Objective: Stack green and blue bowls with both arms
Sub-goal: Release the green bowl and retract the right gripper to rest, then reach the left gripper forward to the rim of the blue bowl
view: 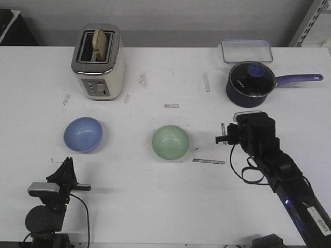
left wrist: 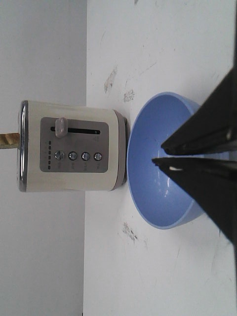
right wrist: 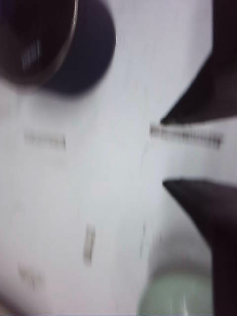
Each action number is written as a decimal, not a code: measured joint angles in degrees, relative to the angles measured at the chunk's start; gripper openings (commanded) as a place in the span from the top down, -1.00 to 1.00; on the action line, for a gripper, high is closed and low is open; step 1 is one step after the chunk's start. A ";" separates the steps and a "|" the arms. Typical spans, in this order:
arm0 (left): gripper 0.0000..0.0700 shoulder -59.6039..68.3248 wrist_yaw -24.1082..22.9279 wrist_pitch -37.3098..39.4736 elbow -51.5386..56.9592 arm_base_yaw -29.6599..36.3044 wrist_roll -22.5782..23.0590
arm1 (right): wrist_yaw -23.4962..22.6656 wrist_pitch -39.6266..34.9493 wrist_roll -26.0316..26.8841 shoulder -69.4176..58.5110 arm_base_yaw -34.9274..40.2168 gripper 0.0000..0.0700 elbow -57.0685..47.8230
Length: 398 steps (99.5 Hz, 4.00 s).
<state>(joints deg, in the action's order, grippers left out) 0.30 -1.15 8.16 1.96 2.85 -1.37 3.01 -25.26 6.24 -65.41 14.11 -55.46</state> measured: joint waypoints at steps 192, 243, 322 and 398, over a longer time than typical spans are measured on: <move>1.00 0.04 0.00 0.98 0.44 0.00 -1.75 | 0.04 22.43 -4.50 52.70 -8.87 0.99 33.86; 1.00 20.72 -0.55 -10.27 25.62 0.00 2.32 | 0.04 22.43 -4.50 52.70 -8.87 1.00 33.86; 1.00 63.04 -3.23 -36.04 56.57 -3.02 1.38 | 0.04 22.43 -4.50 52.70 -8.87 1.00 33.86; 0.94 79.73 12.83 -47.04 68.94 -16.06 -17.66 | 0.04 22.43 -4.50 52.70 -8.87 0.99 33.86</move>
<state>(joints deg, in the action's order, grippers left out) 80.03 11.68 -38.87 70.89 -13.21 -19.03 3.05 -2.83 1.74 -12.71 5.23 -21.61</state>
